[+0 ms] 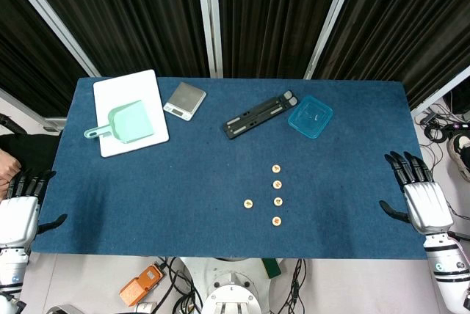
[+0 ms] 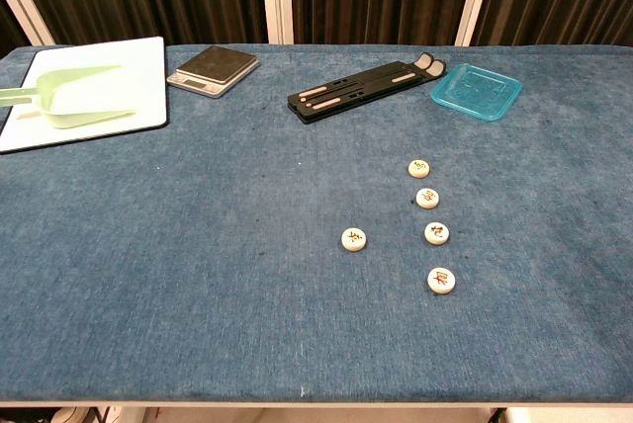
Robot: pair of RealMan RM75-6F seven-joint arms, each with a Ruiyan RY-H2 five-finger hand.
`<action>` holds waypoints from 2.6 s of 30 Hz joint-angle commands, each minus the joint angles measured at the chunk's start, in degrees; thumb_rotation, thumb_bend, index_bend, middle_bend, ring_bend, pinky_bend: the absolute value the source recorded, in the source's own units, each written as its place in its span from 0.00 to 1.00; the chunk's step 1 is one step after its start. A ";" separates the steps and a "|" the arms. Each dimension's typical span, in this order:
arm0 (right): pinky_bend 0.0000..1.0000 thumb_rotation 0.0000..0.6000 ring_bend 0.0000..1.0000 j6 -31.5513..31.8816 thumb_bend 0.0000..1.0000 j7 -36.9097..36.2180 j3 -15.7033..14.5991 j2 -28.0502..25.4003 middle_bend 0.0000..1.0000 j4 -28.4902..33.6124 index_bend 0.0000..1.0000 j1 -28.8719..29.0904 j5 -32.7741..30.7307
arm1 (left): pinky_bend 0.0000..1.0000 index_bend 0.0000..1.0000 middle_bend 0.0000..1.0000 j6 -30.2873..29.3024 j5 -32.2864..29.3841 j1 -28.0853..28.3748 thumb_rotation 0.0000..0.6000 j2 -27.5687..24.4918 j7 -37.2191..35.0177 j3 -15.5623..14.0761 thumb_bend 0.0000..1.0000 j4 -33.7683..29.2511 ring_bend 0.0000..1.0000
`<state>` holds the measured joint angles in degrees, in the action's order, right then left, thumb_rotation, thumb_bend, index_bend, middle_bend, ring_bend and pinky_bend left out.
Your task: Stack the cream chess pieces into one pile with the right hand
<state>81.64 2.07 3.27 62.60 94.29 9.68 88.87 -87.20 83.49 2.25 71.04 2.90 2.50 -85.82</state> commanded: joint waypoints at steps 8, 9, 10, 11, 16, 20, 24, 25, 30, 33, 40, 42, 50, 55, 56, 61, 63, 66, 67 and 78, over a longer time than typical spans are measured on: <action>0.12 1.00 0.01 -5.91 0.34 1.21 -2.25 2.40 0.12 0.02 0.13 3.96 5.06 | 0.00 0.17 0.14 -0.01 0.39 0.17 1.00 -0.02 0.21 0.09 0.08 -0.15 0.06; 0.12 1.00 0.01 -7.13 0.34 1.63 -2.78 3.32 0.11 -0.25 0.15 4.89 6.43 | 0.00 0.17 0.14 -0.07 0.47 0.17 1.00 0.06 0.20 0.09 0.08 -0.21 0.06; 0.12 1.00 0.01 -8.45 0.34 2.03 -3.36 4.43 0.09 -0.72 0.17 5.87 7.84 | 0.00 0.17 0.14 -0.11 0.58 0.17 1.00 0.12 0.19 0.05 0.08 -0.28 0.06; 0.12 1.00 0.01 -10.31 0.34 2.56 -4.16 6.03 0.08 -1.60 0.18 7.22 9.67 | 0.00 0.17 0.14 -0.13 0.69 0.19 1.00 0.21 0.18 0.03 0.08 -0.33 0.06; 0.10 1.00 0.00 -17.46 0.34 4.36 -5.70 12.86 0.05 -5.26 0.29 12.14 13.02 | 0.00 0.17 0.14 -0.11 1.04 0.30 1.00 0.57 0.14 -0.03 0.08 -0.23 0.06; 0.10 1.00 0.00 -20.10 0.34 4.97 -5.79 16.73 0.05 -7.56 0.36 14.43 13.49 | 0.00 0.17 0.14 -0.20 1.05 0.23 1.00 0.66 -0.19 -0.01 0.08 0.09 0.06; 0.10 1.00 0.00 -21.65 0.35 5.24 -6.10 19.67 0.05 -9.47 0.41 15.97 13.51 | 0.00 0.17 0.14 -0.10 0.85 0.12 1.00 0.80 -0.69 -0.04 0.08 0.54 0.06; 0.10 1.00 0.00 -21.87 0.36 5.38 -6.19 20.13 0.05 -9.86 0.41 16.19 13.47 | 0.00 0.17 0.14 -0.06 0.80 0.09 1.00 0.84 -0.80 -0.07 0.08 0.69 0.06; 0.10 1.00 0.00 -22.54 0.40 5.52 -6.33 22.05 0.05 -11.33 0.43 17.21 12.88 | 0.00 0.17 0.14 0.17 0.54 -0.03 1.00 1.10 -1.41 -0.13 0.08 1.47 0.06; 0.10 1.00 0.00 -22.94 0.43 5.53 -6.30 23.20 0.05 -12.06 0.44 17.89 12.51 | 0.00 0.17 0.14 0.21 0.56 -0.03 1.00 1.27 -1.74 -0.11 0.08 1.83 0.06; 0.10 1.00 0.00 -24.13 0.48 5.80 -6.33 25.28 0.05 -13.24 0.46 19.38 11.37 | 0.00 0.17 0.14 0.29 0.35 -0.20 1.00 1.53 -2.55 -0.12 0.08 2.74 0.06; 0.10 1.00 0.00 -24.33 0.48 6.11 -6.36 25.60 0.05 -13.44 0.46 19.64 11.08 | 0.00 0.17 0.14 0.36 0.31 -0.22 1.00 1.62 -2.75 -0.13 0.08 2.98 0.06; 0.10 1.00 0.00 -24.45 0.49 6.68 -6.67 26.81 0.06 -14.26 0.50 20.44 10.18 | 0.00 0.17 0.14 0.51 0.25 -0.27 1.00 2.15 -3.65 -0.12 0.08 4.19 0.06; 0.10 1.00 0.01 -23.60 0.52 6.93 -6.67 27.55 0.09 -14.93 0.55 20.63 9.90 | 0.00 0.17 0.14 0.42 0.25 -0.41 1.00 2.47 -4.24 -0.13 0.08 4.95 0.06; 0.10 1.00 0.01 -23.46 0.52 7.00 -6.62 27.62 0.10 -14.97 0.55 20.69 9.87 | 0.00 0.17 0.14 0.41 0.25 -0.42 1.00 2.53 -4.33 -0.12 0.08 5.06 0.06; 0.10 1.00 0.01 -22.61 0.52 6.92 -4.91 27.67 0.10 -13.90 0.56 21.75 9.18 | 0.00 0.17 0.14 0.39 0.32 -0.47 1.00 2.62 -4.58 -0.13 0.08 5.41 0.06; 0.10 1.00 0.01 -23.17 0.52 7.14 -3.80 27.90 0.10 -13.40 0.56 22.59 8.40 | 0.00 0.17 0.14 0.26 0.39 -0.48 1.00 2.59 -4.60 -0.08 0.08 5.37 0.06; 0.10 1.00 0.01 -25.33 0.52 8.15 -1.70 28.92 0.10 -13.16 0.56 24.48 6.35 | 0.00 0.17 0.14 0.10 0.50 -0.55 1.00 2.52 -4.55 -0.09 0.08 5.22 0.06; 0.10 1.00 0.01 -26.12 0.52 8.57 -1.25 29.26 0.10 -13.22 0.56 24.99 5.70 | 0.00 0.17 0.14 0.09 0.49 -0.59 1.00 2.49 -4.53 -0.12 0.08 5.20 0.06; 0.10 1.00 0.01 -29.16 0.52 10.31 0.75 33.26 0.10 -15.39 0.54 28.47 2.29 | 0.00 0.17 0.14 0.28 0.09 -0.88 1.00 2.38 -4.61 -0.15 0.08 5.30 0.06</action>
<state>52.56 12.22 3.95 95.71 79.04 38.02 91.28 -86.92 83.57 1.36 73.43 -1.71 2.34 -80.52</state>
